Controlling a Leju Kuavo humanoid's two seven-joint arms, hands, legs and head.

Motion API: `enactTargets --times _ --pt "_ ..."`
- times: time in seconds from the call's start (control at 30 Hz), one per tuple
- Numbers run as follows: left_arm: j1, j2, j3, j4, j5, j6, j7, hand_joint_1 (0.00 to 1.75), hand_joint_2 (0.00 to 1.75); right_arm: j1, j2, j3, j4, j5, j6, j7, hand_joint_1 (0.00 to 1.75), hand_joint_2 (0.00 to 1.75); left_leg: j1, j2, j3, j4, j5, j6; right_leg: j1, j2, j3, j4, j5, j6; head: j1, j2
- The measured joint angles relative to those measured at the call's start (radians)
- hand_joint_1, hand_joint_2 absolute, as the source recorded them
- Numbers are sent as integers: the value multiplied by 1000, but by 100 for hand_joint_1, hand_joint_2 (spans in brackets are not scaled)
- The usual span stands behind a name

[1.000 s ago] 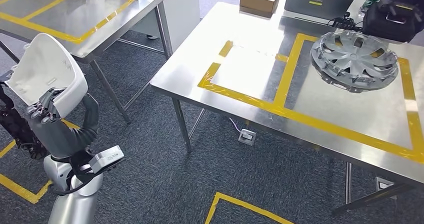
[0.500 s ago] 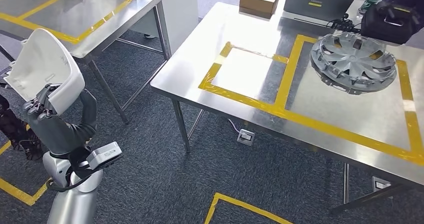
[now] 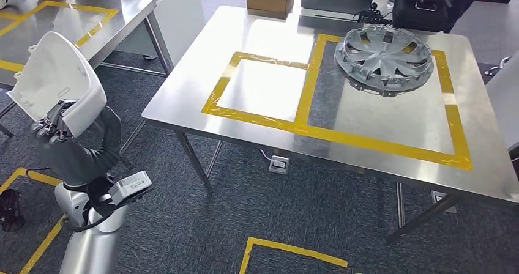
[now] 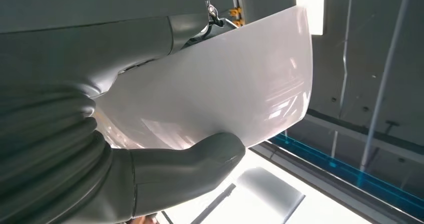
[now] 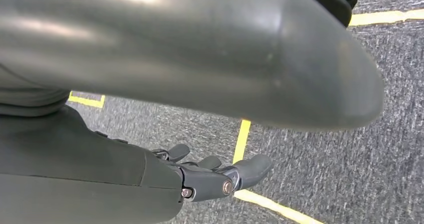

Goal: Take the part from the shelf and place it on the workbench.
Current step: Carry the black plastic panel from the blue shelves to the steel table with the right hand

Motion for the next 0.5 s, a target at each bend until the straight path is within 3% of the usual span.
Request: enactTargets --times 0.07,0.1,0.13,0.17,0.23,0.3,0.37,0.43,0.5 --pt "4 1 0 3 0 0 0 175 175 1 0 -1 0 -1 -1 0 0 0 -5 -21 -55 121 -50 5 5 23 -3 1 2 -5 -2 0" --pt "6 1 0 5 0 0 0 175 175 2 0 -3 0 -2 -2 0 0 0 -7 -24 -66 146 -51 9 7 36 -4 2 2 -6 -2 0" --pt "8 1 0 7 -1 0 0 175 175 3 0 -5 0 -2 -3 1 0 0 -10 -27 -59 132 -33 15 9 50 -4 2 2 -6 -2 0" --pt "9 1 0 7 -3 0 0 175 175 5 1 -7 0 -2 -4 1 0 0 -12 -34 -34 81 -1 21 11 64 -3 3 2 -6 -2 0" --pt "10 -2 0 4 -8 0 0 175 175 5 2 -10 0 -2 -6 3 0 0 -14 -72 30 -52 51 34 13 88 -4 5 1 -2 -1 0" --pt "15 -5 1 -3 -15 0 0 175 175 5 5 -12 0 -1 -8 4 0 0 -16 -95 63 -116 61 38 11 109 -9 6 2 9 -1 0" --pt "21 -9 1 -11 -18 0 0 175 175 7 6 -14 0 1 -11 4 0 0 -19 -79 67 -122 61 43 8 126 -13 2 5 24 -2 0" --pt "22 -11 3 -17 -14 1 1 175 175 9 6 -15 0 3 -12 0 0 0 -15 -57 70 -130 65 56 10 100 -25 22 -8 33 2 0" --pt "25 -12 10 -22 -9 1 1 175 175 8 6 -15 0 5 -11 -2 0 0 -14 -30 73 -136 66 68 12 42 -72 116 -59 40 8 0"
